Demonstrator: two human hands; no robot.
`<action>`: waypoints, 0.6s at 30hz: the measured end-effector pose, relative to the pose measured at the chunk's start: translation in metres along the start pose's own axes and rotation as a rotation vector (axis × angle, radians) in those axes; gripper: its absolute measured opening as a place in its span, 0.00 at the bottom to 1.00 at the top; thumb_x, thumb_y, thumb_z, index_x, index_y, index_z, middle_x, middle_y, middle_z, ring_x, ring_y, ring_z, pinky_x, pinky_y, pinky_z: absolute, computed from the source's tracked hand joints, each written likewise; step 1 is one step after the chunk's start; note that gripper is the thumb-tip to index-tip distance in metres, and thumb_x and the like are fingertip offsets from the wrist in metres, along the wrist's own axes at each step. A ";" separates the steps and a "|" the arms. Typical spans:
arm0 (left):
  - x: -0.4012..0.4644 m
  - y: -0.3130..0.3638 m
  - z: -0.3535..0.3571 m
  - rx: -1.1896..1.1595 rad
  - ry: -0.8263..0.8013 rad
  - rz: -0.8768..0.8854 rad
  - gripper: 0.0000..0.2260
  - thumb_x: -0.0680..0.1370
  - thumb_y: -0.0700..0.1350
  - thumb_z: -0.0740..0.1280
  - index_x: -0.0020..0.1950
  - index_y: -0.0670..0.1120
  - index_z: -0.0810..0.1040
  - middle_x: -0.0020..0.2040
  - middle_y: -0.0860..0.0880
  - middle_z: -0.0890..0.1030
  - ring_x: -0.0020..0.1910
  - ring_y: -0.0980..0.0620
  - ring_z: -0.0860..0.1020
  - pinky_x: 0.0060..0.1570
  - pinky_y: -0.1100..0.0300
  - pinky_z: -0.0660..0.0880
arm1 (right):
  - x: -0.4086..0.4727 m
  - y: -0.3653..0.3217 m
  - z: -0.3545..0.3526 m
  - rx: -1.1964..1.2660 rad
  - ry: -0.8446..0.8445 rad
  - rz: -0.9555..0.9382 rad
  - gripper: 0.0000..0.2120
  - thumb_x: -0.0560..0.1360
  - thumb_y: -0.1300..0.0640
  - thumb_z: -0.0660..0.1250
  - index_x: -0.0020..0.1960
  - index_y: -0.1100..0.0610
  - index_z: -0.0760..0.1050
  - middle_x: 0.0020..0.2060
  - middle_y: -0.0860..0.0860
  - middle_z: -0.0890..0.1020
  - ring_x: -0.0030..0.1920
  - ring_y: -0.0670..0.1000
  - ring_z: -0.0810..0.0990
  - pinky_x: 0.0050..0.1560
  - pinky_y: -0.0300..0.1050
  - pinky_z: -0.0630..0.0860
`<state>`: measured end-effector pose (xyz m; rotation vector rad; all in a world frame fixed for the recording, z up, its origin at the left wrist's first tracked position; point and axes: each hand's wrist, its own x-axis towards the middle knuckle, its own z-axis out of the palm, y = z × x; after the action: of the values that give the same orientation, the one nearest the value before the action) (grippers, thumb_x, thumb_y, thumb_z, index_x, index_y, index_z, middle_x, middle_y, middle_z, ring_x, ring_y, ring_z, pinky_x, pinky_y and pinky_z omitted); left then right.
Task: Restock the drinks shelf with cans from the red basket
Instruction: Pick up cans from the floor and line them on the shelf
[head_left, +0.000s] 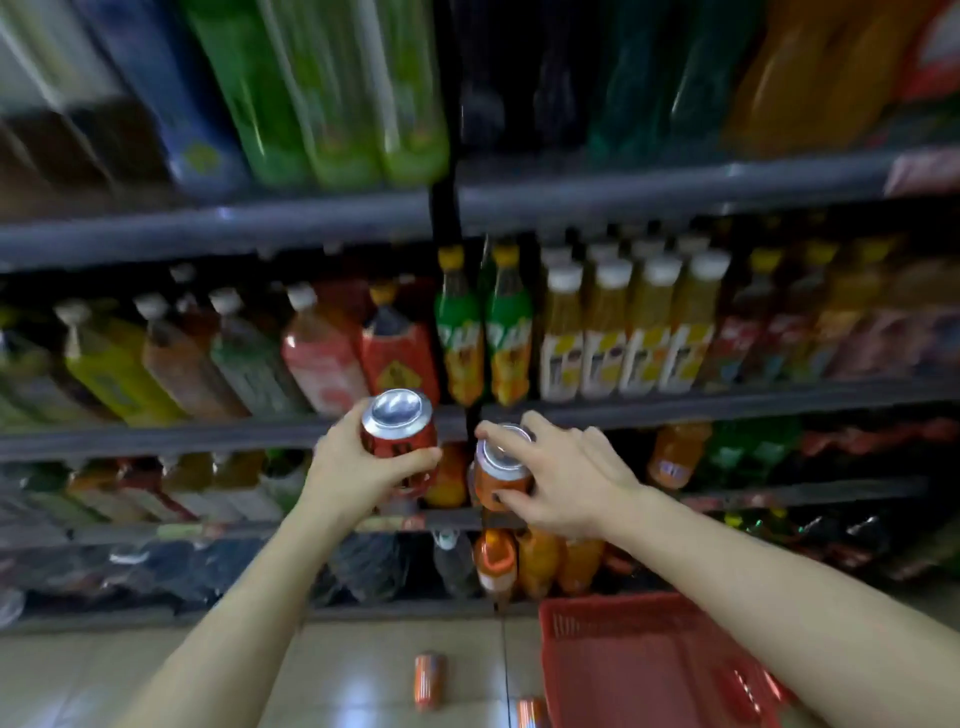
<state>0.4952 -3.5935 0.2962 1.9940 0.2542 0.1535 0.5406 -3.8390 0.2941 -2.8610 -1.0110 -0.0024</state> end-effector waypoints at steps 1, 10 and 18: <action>0.002 0.038 -0.014 0.006 -0.001 0.050 0.27 0.62 0.54 0.86 0.58 0.58 0.81 0.50 0.58 0.87 0.50 0.60 0.85 0.50 0.56 0.82 | -0.002 0.001 -0.042 -0.012 0.023 -0.019 0.32 0.78 0.33 0.58 0.78 0.34 0.49 0.62 0.49 0.71 0.47 0.59 0.81 0.45 0.50 0.69; 0.005 0.324 -0.108 -0.157 0.044 0.424 0.31 0.55 0.63 0.84 0.54 0.55 0.83 0.45 0.56 0.88 0.44 0.59 0.86 0.44 0.60 0.81 | -0.009 0.015 -0.348 -0.091 0.236 -0.128 0.35 0.76 0.33 0.62 0.78 0.32 0.50 0.52 0.42 0.70 0.47 0.51 0.76 0.45 0.49 0.72; 0.010 0.482 -0.136 -0.114 0.147 0.722 0.19 0.64 0.58 0.78 0.51 0.53 0.83 0.42 0.56 0.88 0.42 0.58 0.86 0.42 0.60 0.83 | -0.005 0.021 -0.517 0.137 0.423 -0.313 0.37 0.68 0.34 0.65 0.76 0.36 0.63 0.70 0.45 0.77 0.66 0.49 0.76 0.65 0.53 0.74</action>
<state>0.5276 -3.6679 0.7904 1.8818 -0.3868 0.7553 0.5679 -3.9112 0.8060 -2.4002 -1.2822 -0.5163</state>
